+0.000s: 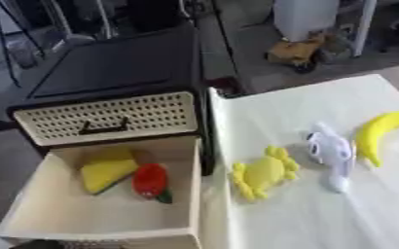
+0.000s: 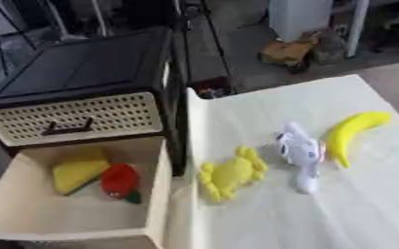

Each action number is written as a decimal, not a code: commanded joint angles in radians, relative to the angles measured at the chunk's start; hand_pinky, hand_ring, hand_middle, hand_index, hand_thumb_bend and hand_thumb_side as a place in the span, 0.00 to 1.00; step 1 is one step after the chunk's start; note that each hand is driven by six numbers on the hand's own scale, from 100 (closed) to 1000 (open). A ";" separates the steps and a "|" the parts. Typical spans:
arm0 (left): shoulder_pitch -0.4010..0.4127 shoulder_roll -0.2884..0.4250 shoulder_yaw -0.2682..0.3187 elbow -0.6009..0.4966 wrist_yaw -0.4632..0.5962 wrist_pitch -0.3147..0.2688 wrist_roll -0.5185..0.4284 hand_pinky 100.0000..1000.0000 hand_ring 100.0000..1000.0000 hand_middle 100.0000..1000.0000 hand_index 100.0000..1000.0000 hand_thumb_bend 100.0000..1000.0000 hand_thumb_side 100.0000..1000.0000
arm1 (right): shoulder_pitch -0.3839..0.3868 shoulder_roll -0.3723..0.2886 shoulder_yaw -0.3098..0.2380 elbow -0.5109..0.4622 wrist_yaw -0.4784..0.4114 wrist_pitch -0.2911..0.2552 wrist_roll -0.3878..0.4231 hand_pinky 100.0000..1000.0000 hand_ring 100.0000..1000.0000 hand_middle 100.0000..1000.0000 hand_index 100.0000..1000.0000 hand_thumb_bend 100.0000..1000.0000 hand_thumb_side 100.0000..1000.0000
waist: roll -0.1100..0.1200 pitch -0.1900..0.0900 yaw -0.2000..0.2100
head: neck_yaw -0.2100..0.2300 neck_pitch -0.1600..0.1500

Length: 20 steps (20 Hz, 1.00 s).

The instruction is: Pick up objects from table and place into drawer.

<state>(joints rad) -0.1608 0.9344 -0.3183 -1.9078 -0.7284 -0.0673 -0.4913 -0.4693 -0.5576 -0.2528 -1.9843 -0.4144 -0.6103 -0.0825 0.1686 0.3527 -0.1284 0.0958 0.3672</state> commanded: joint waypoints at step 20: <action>0.008 0.048 -0.013 0.009 0.169 0.103 -0.159 0.00 0.00 0.01 1.00 0.00 0.43 | 0.000 -0.012 -0.007 -0.016 0.008 0.017 -0.002 0.73 0.86 0.75 0.90 0.00 1.00 | 0.004 -0.031 -0.005 | 0.009 0.005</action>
<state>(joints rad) -0.1591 0.9514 -0.3292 -1.9078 -0.5746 0.0252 -0.6263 -0.4647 -0.5574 -0.2527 -1.9843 -0.4140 -0.5966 -0.0842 0.1814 0.3385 -0.1348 0.1016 0.3676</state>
